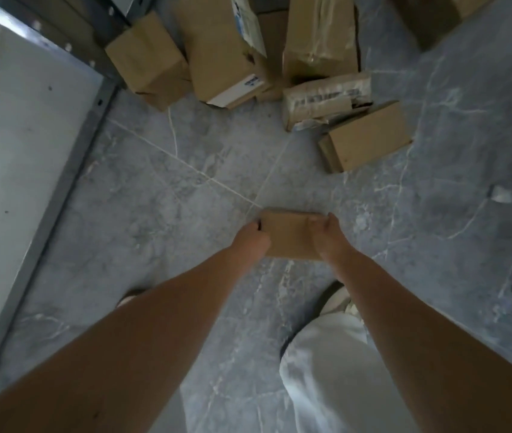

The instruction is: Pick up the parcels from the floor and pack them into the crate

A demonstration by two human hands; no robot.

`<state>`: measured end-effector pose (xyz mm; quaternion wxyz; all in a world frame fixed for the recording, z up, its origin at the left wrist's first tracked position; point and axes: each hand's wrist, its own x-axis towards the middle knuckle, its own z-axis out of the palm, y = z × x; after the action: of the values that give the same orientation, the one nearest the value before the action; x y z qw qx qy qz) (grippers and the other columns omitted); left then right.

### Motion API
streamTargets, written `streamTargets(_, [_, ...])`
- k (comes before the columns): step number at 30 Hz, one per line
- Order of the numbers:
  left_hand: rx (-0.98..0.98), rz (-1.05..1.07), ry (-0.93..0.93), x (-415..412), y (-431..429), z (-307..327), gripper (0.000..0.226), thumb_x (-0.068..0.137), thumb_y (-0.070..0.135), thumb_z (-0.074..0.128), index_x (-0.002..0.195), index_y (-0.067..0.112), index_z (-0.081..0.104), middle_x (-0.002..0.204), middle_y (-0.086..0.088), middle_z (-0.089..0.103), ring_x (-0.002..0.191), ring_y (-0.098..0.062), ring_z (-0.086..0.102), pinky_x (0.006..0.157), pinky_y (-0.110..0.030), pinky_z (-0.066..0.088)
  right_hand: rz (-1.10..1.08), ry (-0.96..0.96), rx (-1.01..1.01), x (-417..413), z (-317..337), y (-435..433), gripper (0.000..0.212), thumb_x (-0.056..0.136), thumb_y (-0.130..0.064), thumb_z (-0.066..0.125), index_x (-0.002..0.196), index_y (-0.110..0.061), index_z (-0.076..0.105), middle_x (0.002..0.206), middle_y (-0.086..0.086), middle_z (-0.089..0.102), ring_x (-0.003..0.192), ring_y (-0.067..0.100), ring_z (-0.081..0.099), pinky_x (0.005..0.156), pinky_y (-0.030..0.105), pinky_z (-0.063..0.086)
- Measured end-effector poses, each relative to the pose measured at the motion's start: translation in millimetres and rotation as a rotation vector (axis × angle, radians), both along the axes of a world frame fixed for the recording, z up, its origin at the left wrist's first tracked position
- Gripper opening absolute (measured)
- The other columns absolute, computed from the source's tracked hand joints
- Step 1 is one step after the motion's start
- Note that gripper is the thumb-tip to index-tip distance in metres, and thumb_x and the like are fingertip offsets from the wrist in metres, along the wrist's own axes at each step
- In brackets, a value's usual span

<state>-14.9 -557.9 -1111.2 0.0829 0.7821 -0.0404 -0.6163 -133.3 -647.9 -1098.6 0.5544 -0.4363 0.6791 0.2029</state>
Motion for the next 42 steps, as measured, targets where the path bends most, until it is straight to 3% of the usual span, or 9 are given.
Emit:
streamTargets(4, [0.017, 0.169, -0.023, 15, 4, 48, 0.055, 0.082, -0.008, 0.043, 0.137, -0.005, 0.043, 0.135, -0.03, 0.047, 0.125, -0.043, 0.047, 0.101, -0.045, 0.042, 0.012, -0.12, 0.004, 29, 48, -12, 0.059, 0.104, -0.042, 0.032, 0.155, -0.018, 0.015, 0.156, 0.012, 0.027, 0.139, 0.03, 0.034, 0.109, 0.039, 0.032])
streamTargets(8, [-0.104, 0.365, 0.033, 56, -11, 145, 0.038, 0.067, -0.002, 0.048, 0.103, -0.009, 0.055, 0.076, -0.012, 0.048, 0.071, -0.025, 0.048, 0.069, -0.028, 0.039, 0.051, -0.214, -0.048, 64, 138, -42, 0.055, 0.104, -0.043, 0.028, 0.154, -0.023, 0.018, 0.157, 0.009, 0.028, 0.14, 0.028, 0.034, 0.109, 0.038, 0.031])
streamTargets(13, [-0.263, 0.475, -0.066, 107, -43, 316, 0.037, 0.064, 0.028, 0.052, 0.097, 0.012, 0.061, 0.098, -0.008, 0.06, 0.102, -0.03, 0.059, 0.099, -0.048, 0.048, 0.004, -0.31, -0.183, 103, 309, -64, 0.047, 0.104, -0.043, 0.029, 0.149, -0.029, 0.032, 0.152, 0.004, 0.036, 0.136, 0.027, 0.039, 0.109, 0.043, 0.037])
streamTargets(15, [-0.403, 0.482, -0.096, 120, -53, 404, 0.007, 0.082, 0.025, 0.054, 0.086, 0.022, 0.059, 0.088, -0.001, 0.057, 0.091, -0.023, 0.058, 0.098, -0.05, 0.048, -0.105, -0.333, -0.148, 114, 399, -69, 0.05, 0.101, -0.053, 0.027, 0.147, -0.035, 0.029, 0.146, 0.0, 0.035, 0.132, 0.031, 0.041, 0.094, 0.052, 0.048])
streamTargets(20, [-0.641, 0.429, -0.149, 152, -60, 577, 0.018, 0.09, 0.043, 0.057, 0.086, 0.026, 0.054, 0.092, 0.001, 0.057, 0.096, -0.023, 0.061, 0.093, -0.051, 0.051, -0.304, -0.434, -0.294, 126, 587, -65, 0.03, 0.1, -0.04, 0.046, 0.125, -0.024, 0.043, 0.126, 0.005, 0.047, 0.109, 0.03, 0.052, 0.082, 0.067, 0.051])
streamTargets(24, [-0.894, 0.382, -0.213, 169, -45, 674, 0.013, 0.092, 0.018, 0.063, 0.103, 0.014, 0.056, 0.092, 0.002, 0.061, 0.081, -0.009, 0.06, 0.079, -0.037, 0.053, -0.394, -0.622, -0.437, 126, 680, -54, 0.027, 0.096, -0.015, 0.056, 0.119, -0.025, 0.044, 0.111, -0.004, 0.053, 0.096, 0.019, 0.056, 0.087, 0.059, 0.053])
streamTargets(28, [-1.018, 0.354, -0.297, 183, -5, 733, 0.033, 0.08, -0.007, 0.068, 0.105, 0.012, 0.061, 0.103, 0.002, 0.067, 0.097, -0.013, 0.064, 0.085, -0.029, 0.053, -0.386, -0.658, -0.369, 134, 738, -38, 0.053, 0.085, 0.003, 0.042, 0.127, -0.03, 0.048, 0.125, 0.017, 0.054, 0.109, 0.03, 0.055, 0.096, 0.061, 0.047])
streamTargets(36, [-1.138, 0.584, -0.434, 167, 66, 772, 0.043, 0.069, -0.028, 0.058, 0.099, 0.002, 0.059, 0.113, -0.006, 0.068, 0.109, -0.02, 0.064, 0.087, -0.033, 0.055, -0.235, -0.736, -0.312, 154, 789, 0, 0.021, 0.096, -0.023, 0.052, 0.114, -0.023, 0.062, 0.106, 0.001, 0.065, 0.088, 0.016, 0.059, 0.059, 0.033, 0.051])
streamTargets(42, [-1.186, 1.013, -0.337, 123, 125, 772, 0.041, 0.075, -0.032, 0.042, 0.095, 0.0, 0.058, 0.098, -0.006, 0.073, 0.099, -0.024, 0.064, 0.08, -0.03, 0.054, 0.049, -0.811, -0.226, 156, 781, 28, 0.045, 0.071, -0.004, 0.05, 0.103, -0.025, 0.073, 0.1, 0.007, 0.073, 0.094, 0.026, 0.066, 0.074, 0.041, 0.058])
